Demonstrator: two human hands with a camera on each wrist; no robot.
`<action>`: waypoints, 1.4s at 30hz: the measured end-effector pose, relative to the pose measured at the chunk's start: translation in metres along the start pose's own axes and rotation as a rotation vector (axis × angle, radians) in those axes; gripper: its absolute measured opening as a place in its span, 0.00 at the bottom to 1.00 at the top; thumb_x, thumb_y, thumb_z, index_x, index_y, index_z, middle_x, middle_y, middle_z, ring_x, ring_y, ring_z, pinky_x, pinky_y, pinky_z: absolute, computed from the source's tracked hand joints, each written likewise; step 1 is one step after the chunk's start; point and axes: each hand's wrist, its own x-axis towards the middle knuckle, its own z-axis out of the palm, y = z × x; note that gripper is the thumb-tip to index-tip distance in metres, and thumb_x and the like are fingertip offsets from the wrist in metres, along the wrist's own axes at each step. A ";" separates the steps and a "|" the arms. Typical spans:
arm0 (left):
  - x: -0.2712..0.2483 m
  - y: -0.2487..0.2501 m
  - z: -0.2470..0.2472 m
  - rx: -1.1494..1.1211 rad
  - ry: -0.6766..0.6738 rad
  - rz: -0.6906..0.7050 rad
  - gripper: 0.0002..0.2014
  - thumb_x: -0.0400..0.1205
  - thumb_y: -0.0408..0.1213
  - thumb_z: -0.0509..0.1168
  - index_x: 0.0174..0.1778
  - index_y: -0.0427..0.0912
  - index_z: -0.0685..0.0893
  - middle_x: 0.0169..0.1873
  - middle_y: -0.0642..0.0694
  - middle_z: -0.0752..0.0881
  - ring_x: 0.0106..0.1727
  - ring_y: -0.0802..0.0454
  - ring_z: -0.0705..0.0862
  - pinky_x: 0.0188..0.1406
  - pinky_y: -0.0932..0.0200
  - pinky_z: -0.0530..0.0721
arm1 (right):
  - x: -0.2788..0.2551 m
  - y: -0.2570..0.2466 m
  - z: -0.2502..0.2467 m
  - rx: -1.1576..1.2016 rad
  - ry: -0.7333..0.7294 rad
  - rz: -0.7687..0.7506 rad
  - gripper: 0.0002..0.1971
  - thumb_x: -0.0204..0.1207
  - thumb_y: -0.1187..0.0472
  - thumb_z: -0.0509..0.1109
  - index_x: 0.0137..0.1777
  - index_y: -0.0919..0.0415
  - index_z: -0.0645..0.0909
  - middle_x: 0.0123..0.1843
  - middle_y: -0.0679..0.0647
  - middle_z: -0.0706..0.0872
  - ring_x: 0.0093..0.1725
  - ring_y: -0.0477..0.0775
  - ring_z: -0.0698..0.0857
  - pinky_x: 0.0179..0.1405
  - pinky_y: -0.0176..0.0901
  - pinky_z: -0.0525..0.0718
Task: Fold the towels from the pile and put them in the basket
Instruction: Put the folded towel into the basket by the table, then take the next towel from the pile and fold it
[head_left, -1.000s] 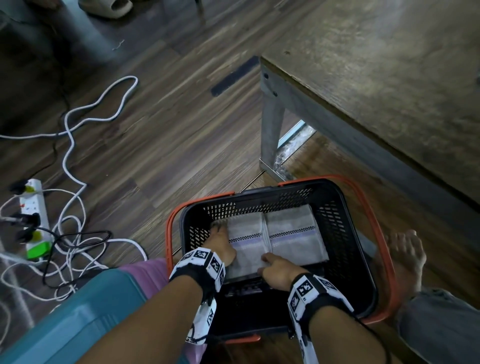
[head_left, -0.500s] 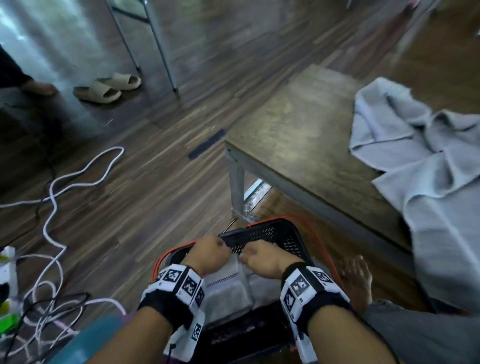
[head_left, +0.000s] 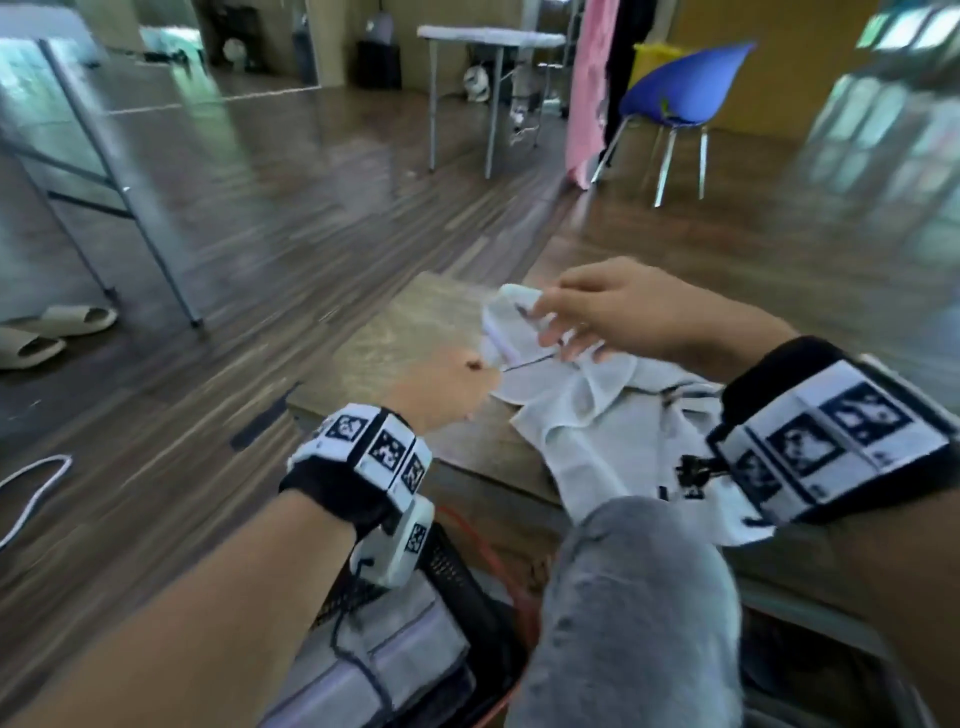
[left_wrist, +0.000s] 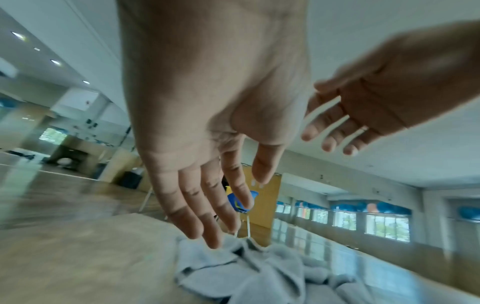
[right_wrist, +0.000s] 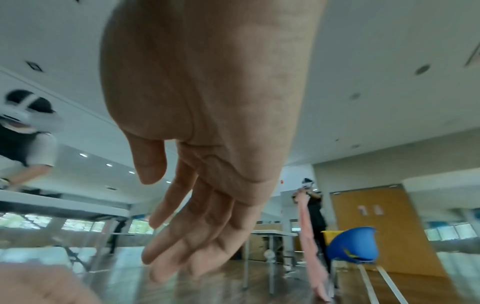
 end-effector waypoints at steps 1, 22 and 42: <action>0.007 0.017 0.008 0.009 -0.024 0.044 0.14 0.82 0.40 0.63 0.41 0.32 0.84 0.36 0.32 0.85 0.31 0.47 0.80 0.30 0.56 0.79 | -0.009 0.015 -0.017 0.007 0.047 0.026 0.12 0.85 0.52 0.66 0.51 0.57 0.89 0.45 0.51 0.94 0.38 0.50 0.90 0.33 0.37 0.82; 0.047 0.055 0.116 0.322 0.049 -0.029 0.13 0.83 0.40 0.60 0.35 0.37 0.75 0.46 0.31 0.87 0.48 0.34 0.85 0.41 0.52 0.78 | -0.083 0.260 0.001 -0.310 0.223 0.552 0.13 0.77 0.46 0.67 0.38 0.54 0.74 0.48 0.58 0.84 0.46 0.64 0.84 0.46 0.53 0.84; 0.006 0.283 0.108 -0.393 -0.196 0.627 0.10 0.82 0.27 0.61 0.55 0.32 0.84 0.40 0.45 0.81 0.46 0.52 0.79 0.48 0.61 0.75 | -0.092 0.180 -0.122 0.291 0.862 0.089 0.09 0.87 0.52 0.66 0.47 0.51 0.84 0.41 0.42 0.88 0.41 0.40 0.86 0.36 0.28 0.81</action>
